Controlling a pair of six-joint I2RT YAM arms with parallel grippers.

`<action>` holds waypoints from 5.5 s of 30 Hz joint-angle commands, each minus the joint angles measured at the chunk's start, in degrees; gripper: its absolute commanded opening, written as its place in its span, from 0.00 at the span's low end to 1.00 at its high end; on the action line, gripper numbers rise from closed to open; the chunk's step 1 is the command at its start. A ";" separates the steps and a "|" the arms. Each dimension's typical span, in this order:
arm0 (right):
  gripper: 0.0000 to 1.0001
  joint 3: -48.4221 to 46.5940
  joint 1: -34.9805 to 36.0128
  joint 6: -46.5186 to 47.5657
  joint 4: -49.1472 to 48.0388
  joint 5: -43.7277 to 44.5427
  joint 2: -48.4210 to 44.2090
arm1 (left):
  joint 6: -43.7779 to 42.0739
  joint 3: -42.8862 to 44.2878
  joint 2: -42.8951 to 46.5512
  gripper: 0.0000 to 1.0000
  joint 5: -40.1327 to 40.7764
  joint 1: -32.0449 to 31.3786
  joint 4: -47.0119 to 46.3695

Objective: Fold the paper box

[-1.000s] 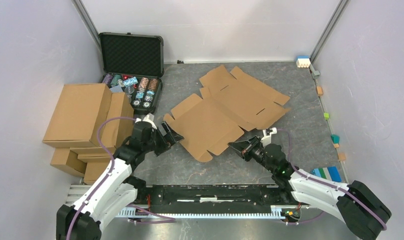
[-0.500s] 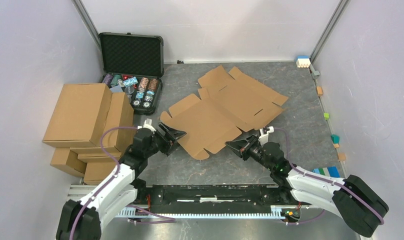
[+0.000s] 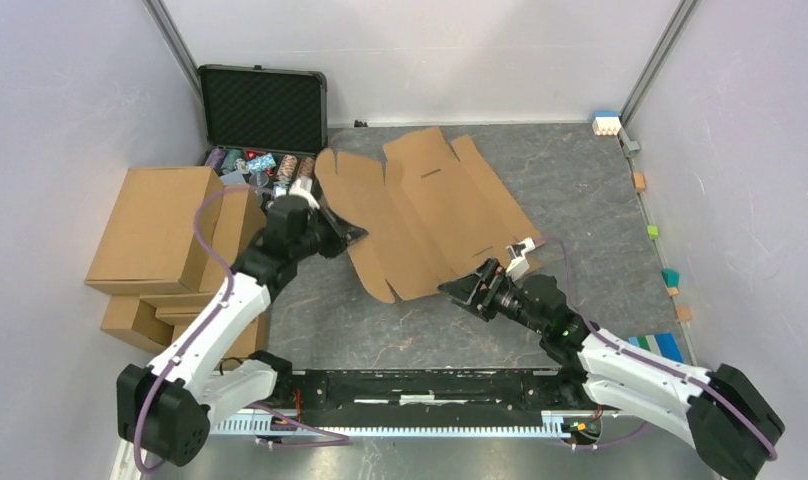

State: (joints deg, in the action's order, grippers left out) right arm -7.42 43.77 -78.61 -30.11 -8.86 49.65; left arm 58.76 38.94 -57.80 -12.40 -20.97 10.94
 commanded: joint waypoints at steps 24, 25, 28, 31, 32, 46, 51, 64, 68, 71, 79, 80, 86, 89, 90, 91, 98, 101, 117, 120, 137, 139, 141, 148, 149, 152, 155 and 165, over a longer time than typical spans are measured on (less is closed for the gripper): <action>0.93 -20.68 -27.11 67.19 33.30 -15.05 -1.74 | -48.94 8.55 17.79 0.02 12.14 -7.91 8.32; 0.91 -19.14 -26.01 66.52 32.42 -17.79 -2.32 | -47.59 7.63 18.71 0.02 11.94 -7.92 7.26; 0.87 -16.44 -18.47 66.48 31.16 -14.29 -4.45 | -42.00 6.50 19.09 0.02 12.20 -7.92 6.44; 0.86 -14.47 -12.80 66.01 30.54 -6.63 -5.32 | -37.97 5.34 18.97 0.02 10.22 -7.88 4.40; 0.86 -13.94 -12.79 65.96 30.55 -5.53 -5.33 | -37.17 4.79 19.17 0.02 9.18 -7.91 3.23; 0.28 -12.40 -9.96 65.10 18.18 -6.35 10.87 | -38.59 8.55 16.59 0.02 5.69 -7.91 6.00; 0.19 -11.43 -8.25 65.05 17.31 -4.44 16.63 | -33.18 10.64 15.74 0.02 7.69 -7.88 7.81; 0.17 -9.11 -7.08 64.89 16.55 -3.30 18.03 | -15.81 6.66 10.78 0.02 3.37 -7.87 0.93; 0.17 -8.53 -6.81 64.58 15.80 -3.42 18.09 | -12.89 7.70 11.13 0.02 5.12 -7.82 0.59; 0.16 -8.75 -6.68 64.55 16.33 -3.13 18.63 | -12.97 10.40 11.09 0.02 6.10 -7.51 1.39; 0.16 -8.47 -6.33 64.35 15.87 -3.16 19.44 | -5.99 10.61 7.75 0.02 -1.78 -7.45 -3.10; 0.16 -8.47 -6.37 64.24 15.82 -3.13 19.41 | -5.75 10.38 7.52 0.02 -2.40 -7.42 -4.03; 0.16 -8.60 -6.15 63.71 15.47 -3.52 19.16 | -10.77 6.28 8.85 0.02 0.49 -7.57 -5.12; 0.15 -8.76 -6.15 63.61 15.62 -3.41 19.35 | -16.83 5.11 10.06 0.02 0.71 -7.74 -4.13; 0.15 -8.78 -6.12 63.50 15.71 -3.39 19.33 | -19.47 5.10 10.46 0.02 0.81 -8.04 -2.86; 0.15 -8.72 -6.07 63.50 15.65 -3.36 19.26 | -21.26 4.89 10.86 0.02 1.20 -8.33 -1.84; 0.14 -9.18 -5.99 62.87 15.57 -2.84 20.04 | -28.74 2.01 13.51 0.02 3.59 -14.38 -0.39; 0.14 -9.14 -5.82 62.61 15.55 -2.68 20.31 | -32.85 2.39 14.53 0.02 6.18 -17.73 1.76; 0.15 -8.36 -5.72 62.07 14.85 -2.12 19.79 | -33.76 -8.97 16.82 0.02 9.58 -31.93 -6.93; 0.16 -8.43 -5.71 61.95 14.70 -2.19 19.70 | -34.63 -9.12 14.79 0.02 11.84 -34.63 -8.11; 0.20 -13.68 -6.02 66.31 23.07 1.85 15.28 | -40.17 -8.26 7.32 0.02 16.27 -41.68 -8.29; 0.23 -14.78 -6.46 67.07 25.74 2.24 13.48 | -40.80 -8.44 7.33 0.02 17.25 -41.78 -7.93; 0.34 -15.18 -7.00 67.48 27.96 2.45 11.33 | -41.50 -8.47 7.33 0.02 18.39 -41.81 -7.45; 0.68 -17.46 -15.82 69.55 37.70 0.91 1.64 | -43.80 -8.23 8.00 0.02 20.95 -41.87 -6.54; 0.73 -17.86 -17.66 69.66 39.39 1.65 -0.04 | -43.98 -8.23 8.21 0.02 20.94 -41.93 -6.57; 0.92 -18.92 -23.86 67.73 43.53 9.33 -3.33 | -44.08 -8.10 8.79 0.02 21.18 -41.94 -6.27; 0.98 -19.56 -31.90 65.83 44.90 13.27 -2.76 | -44.08 -8.14 9.46 0.02 21.11 -41.95 -6.27; 0.98 -10.05 -58.67 58.18 28.61 -2.87 5.33 | -44.44 -8.44 10.64 0.02 21.98 -42.13 -6.32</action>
State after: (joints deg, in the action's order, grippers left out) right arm -20.88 -10.04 -16.47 6.24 -5.87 52.45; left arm 16.78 31.46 -48.07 9.06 -62.50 1.26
